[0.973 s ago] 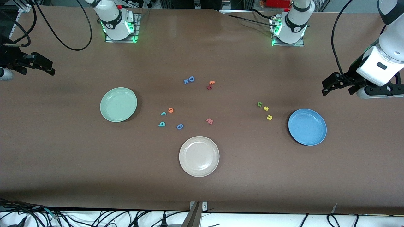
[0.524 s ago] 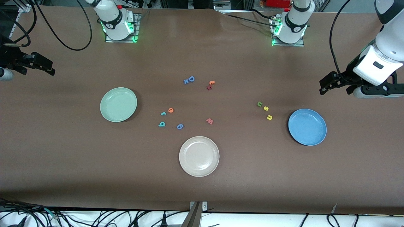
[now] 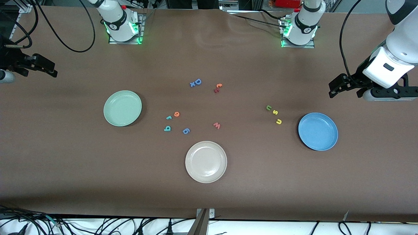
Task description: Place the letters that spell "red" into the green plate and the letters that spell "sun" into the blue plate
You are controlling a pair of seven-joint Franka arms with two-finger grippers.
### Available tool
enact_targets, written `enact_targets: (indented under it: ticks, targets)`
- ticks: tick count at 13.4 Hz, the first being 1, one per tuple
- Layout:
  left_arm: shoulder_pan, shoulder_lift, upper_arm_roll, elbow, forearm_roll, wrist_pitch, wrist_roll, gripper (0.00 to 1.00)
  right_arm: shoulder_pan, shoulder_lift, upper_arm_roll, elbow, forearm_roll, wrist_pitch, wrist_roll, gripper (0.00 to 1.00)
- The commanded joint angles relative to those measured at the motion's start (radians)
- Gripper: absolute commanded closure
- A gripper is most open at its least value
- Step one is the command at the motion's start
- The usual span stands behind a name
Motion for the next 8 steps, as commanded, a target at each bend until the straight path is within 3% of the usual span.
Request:
enact_targets:
  ticks: [1, 5, 8]
  targets:
    - [-0.004, 0.031, 0.002, 0.006, -0.035, -0.004, 0.004, 0.00, -0.003, 0.001, 0.004, 0.008, 0.014, -0.026, 0.007, 0.00]
    - [-0.025, 0.089, 0.002, 0.004, -0.035, 0.008, -0.005, 0.00, 0.012, 0.026, 0.012, -0.003, 0.016, -0.033, 0.003, 0.00]
    - [-0.043, 0.147, 0.003, 0.004, -0.032, 0.019, -0.005, 0.00, 0.086, 0.044, 0.019, -0.010, 0.016, -0.034, 0.024, 0.00]
